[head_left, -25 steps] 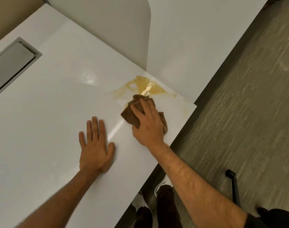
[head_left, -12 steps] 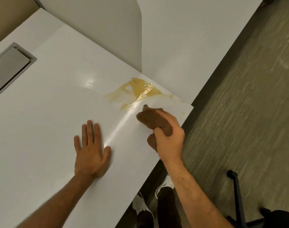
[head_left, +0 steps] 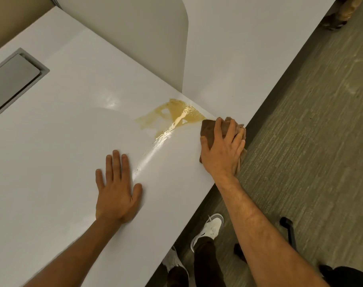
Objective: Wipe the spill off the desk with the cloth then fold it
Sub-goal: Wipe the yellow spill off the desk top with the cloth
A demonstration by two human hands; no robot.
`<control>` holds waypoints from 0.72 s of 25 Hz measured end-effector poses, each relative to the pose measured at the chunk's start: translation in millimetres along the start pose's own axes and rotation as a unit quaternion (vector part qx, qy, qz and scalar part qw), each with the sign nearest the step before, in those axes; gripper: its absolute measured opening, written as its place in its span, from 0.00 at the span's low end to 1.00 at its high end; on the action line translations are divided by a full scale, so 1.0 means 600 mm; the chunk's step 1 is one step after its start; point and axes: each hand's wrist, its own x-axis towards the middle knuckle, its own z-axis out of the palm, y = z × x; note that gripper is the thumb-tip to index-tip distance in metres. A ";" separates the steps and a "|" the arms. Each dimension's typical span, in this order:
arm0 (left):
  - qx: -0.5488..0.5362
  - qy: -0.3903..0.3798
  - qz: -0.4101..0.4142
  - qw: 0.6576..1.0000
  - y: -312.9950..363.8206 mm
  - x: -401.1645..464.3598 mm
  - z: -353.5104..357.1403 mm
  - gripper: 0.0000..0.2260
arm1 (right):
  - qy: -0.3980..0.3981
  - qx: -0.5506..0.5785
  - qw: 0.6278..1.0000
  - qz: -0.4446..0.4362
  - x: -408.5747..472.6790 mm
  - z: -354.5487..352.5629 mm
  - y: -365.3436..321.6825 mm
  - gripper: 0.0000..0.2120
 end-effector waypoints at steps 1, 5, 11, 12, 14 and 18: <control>0.001 0.002 0.000 1.000 0.000 0.000 0.000 0.38 | 0.001 -0.011 1.000 -0.011 0.013 0.003 -0.003 0.35; -0.003 0.004 -0.002 1.000 0.000 0.002 0.000 0.38 | 0.013 -0.025 0.998 -0.060 0.059 0.002 -0.023 0.31; 0.002 0.005 -0.002 1.000 -0.001 0.000 0.001 0.38 | -0.004 -0.030 0.990 -0.136 0.013 0.010 -0.078 0.28; 0.004 0.005 -0.003 1.000 -0.001 0.000 0.001 0.38 | -0.012 -0.019 0.988 -0.155 -0.001 0.013 -0.090 0.28; 0.008 0.002 -0.003 1.000 0.000 0.002 0.001 0.38 | -0.025 -0.006 0.981 -0.193 -0.033 0.021 -0.113 0.29; 0.015 0.000 -0.008 1.000 -0.001 0.002 0.002 0.38 | -0.024 0.063 0.963 -0.262 -0.103 0.041 -0.129 0.25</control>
